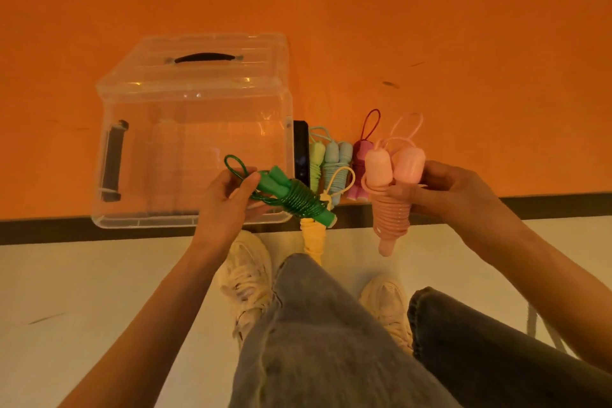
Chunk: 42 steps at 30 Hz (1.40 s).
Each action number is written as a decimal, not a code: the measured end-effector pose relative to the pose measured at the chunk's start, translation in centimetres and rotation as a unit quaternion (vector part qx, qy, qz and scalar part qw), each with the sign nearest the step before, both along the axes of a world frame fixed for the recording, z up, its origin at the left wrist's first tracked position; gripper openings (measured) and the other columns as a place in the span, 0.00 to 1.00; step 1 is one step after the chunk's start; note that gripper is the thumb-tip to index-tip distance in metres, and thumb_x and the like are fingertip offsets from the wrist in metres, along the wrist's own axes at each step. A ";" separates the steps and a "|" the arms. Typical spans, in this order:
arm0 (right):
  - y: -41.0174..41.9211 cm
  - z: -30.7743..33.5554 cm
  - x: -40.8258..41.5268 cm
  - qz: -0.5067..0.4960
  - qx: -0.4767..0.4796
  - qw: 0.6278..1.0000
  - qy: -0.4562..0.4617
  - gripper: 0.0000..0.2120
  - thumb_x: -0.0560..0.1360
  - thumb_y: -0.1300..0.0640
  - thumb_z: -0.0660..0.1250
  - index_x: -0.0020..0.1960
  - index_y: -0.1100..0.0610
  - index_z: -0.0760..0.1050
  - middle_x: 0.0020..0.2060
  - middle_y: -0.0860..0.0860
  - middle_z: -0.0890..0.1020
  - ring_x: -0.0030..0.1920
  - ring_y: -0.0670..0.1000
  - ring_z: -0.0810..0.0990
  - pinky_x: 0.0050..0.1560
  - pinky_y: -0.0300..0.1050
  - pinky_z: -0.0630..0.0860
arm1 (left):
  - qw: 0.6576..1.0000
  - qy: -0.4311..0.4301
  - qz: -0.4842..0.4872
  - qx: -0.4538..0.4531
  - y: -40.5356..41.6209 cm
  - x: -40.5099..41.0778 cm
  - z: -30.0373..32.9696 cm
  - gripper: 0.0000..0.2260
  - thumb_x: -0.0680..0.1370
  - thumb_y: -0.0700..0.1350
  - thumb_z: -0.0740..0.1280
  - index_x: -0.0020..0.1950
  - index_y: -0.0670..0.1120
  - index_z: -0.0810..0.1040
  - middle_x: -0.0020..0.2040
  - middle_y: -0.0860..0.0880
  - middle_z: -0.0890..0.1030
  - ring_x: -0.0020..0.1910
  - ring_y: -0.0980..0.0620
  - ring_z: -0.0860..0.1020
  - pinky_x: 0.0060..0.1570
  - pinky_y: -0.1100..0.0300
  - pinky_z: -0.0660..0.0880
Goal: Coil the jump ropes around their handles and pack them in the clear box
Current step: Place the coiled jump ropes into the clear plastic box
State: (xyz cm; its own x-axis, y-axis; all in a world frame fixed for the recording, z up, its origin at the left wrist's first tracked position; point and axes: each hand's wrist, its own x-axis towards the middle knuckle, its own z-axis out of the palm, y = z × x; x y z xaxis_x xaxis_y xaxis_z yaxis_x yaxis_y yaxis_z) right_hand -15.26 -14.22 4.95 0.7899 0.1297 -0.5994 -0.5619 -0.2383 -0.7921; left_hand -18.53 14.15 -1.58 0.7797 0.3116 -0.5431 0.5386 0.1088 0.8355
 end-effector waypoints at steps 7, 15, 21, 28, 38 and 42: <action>2.9 -1.6 3.0 0.056 0.002 0.998 0.007 0.22 0.65 0.57 0.74 0.59 0.52 0.79 0.47 0.47 0.85 0.48 0.47 0.84 0.41 0.33 0.79 | 0.999 0.025 0.044 -0.011 3.8 1.6 -1.7 0.07 0.82 0.40 0.61 0.58 0.42 0.74 0.54 0.43 0.80 0.51 0.47 0.81 0.39 0.60 0.81; 5.0 -4.2 5.9 0.097 0.012 0.995 0.005 0.26 0.60 0.54 0.75 0.58 0.54 0.80 0.47 0.48 0.86 0.47 0.47 0.84 0.45 0.40 0.80 | 0.996 0.055 0.068 -0.036 6.5 2.4 -4.7 0.08 0.83 0.38 0.57 0.60 0.39 0.70 0.51 0.42 0.78 0.44 0.49 0.81 0.37 0.61 0.81; 5.8 -6.2 7.2 0.130 -0.008 0.991 0.021 0.28 0.60 0.52 0.76 0.59 0.53 0.79 0.48 0.49 0.85 0.49 0.50 0.84 0.51 0.49 0.79 | 0.990 0.097 0.104 -0.015 8.6 3.1 -6.5 0.16 0.83 0.37 0.57 0.71 0.40 0.63 0.57 0.38 0.73 0.43 0.47 0.79 0.33 0.61 0.81; 7.2 -7.1 8.8 0.158 -0.006 0.987 0.016 0.23 0.63 0.53 0.74 0.59 0.50 0.79 0.47 0.46 0.85 0.48 0.47 0.84 0.50 0.44 0.80 | 0.988 0.145 0.029 0.049 10.1 3.1 -8.5 0.09 0.82 0.38 0.58 0.63 0.43 0.69 0.60 0.36 0.75 0.48 0.48 0.79 0.38 0.60 0.81; 9.4 -7.6 10.5 0.137 0.021 0.990 0.005 0.23 0.62 0.54 0.74 0.58 0.53 0.80 0.49 0.49 0.85 0.51 0.50 0.84 0.53 0.47 0.80 | 0.897 0.218 -0.271 0.272 10.7 3.4 -9.6 0.12 0.77 0.47 0.69 0.55 0.41 0.75 0.49 0.45 0.78 0.46 0.49 0.76 0.43 0.57 0.73; 11.6 -7.8 10.9 0.135 0.039 0.990 0.001 0.23 0.62 0.55 0.74 0.57 0.54 0.80 0.49 0.50 0.85 0.51 0.50 0.84 0.52 0.45 0.81 | 0.869 0.257 -0.322 0.273 11.5 3.9 -10.2 0.12 0.75 0.49 0.71 0.50 0.40 0.80 0.42 0.47 0.79 0.39 0.54 0.73 0.35 0.63 0.66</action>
State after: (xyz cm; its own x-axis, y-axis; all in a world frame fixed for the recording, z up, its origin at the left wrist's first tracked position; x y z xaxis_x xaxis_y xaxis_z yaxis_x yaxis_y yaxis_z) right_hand -4.38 -2.57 -2.89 0.7188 0.3812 -0.5814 -0.4885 -0.3182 -0.8125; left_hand -14.65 25.63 -11.83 0.5856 0.2209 -0.7799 0.6588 -0.6904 0.2991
